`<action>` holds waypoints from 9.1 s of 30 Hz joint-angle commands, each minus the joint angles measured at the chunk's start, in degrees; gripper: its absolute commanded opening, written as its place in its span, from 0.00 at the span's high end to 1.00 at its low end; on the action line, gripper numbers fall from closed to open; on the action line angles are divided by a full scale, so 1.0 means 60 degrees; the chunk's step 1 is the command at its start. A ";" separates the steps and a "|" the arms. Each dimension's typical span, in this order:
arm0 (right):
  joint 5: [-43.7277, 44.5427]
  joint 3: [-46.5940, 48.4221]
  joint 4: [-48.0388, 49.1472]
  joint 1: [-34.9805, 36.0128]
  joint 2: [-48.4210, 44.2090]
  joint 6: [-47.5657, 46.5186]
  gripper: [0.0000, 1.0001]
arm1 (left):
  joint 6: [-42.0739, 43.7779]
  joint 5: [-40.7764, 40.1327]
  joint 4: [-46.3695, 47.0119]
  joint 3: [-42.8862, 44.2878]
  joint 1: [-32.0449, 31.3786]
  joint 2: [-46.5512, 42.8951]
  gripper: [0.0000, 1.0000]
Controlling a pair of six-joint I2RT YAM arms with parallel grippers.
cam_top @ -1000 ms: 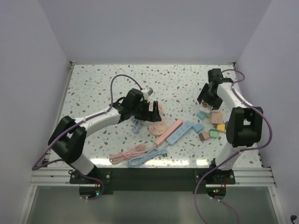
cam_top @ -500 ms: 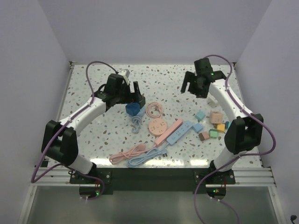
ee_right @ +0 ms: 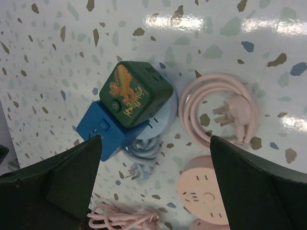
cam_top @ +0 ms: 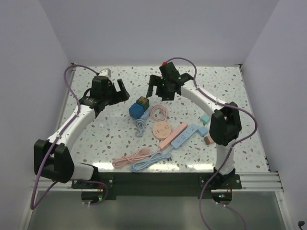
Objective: Pull the plug off the socket
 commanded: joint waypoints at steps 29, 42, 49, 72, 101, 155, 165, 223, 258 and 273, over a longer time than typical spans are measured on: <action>0.3412 0.6264 -0.4182 0.1565 0.4670 0.4564 0.01 | -0.0652 -0.0225 0.0098 -0.2097 0.0622 -0.1159 0.00; 0.2314 0.5316 -0.3041 0.1623 0.4674 0.4535 0.31 | -0.0623 0.0025 0.0171 -0.2492 0.0637 -0.1276 0.00; 0.0182 0.3208 -0.0252 0.1448 0.3196 0.2974 1.00 | -0.0418 0.0608 0.0566 -0.2726 0.0637 -0.1203 0.00; -0.3094 -0.2157 0.5558 0.0876 0.0189 0.1751 1.00 | -0.0490 0.3701 0.3862 -0.3693 0.0637 0.0760 0.17; -0.0791 -0.0954 0.0680 0.0688 -0.1421 -0.0754 1.00 | -0.1063 0.3175 0.4376 -0.3898 0.0637 0.1726 1.00; 0.1876 -0.2596 -0.0932 -0.3403 -0.2490 -0.0825 0.01 | -0.1443 0.3745 0.3819 -0.2507 0.0637 0.0760 1.00; -0.2550 -0.3535 0.2538 -0.0780 -0.2304 0.0286 0.01 | -0.1428 0.3979 0.3760 -0.2214 0.0637 0.0877 1.00; -0.2288 -0.2802 0.3552 0.1623 -0.1101 -0.0270 1.00 | -0.2731 0.5341 0.5312 -0.3166 0.0550 0.2342 0.26; -0.3460 -0.2949 0.0448 -0.0457 -0.3457 -0.1778 1.00 | -0.0433 0.3321 0.3277 -0.1995 0.0593 0.2737 1.00; 0.3086 -0.2728 -0.2291 -0.2856 -0.2947 -0.0652 1.00 | -0.0315 0.4358 0.3540 -0.1775 0.0769 0.2634 1.00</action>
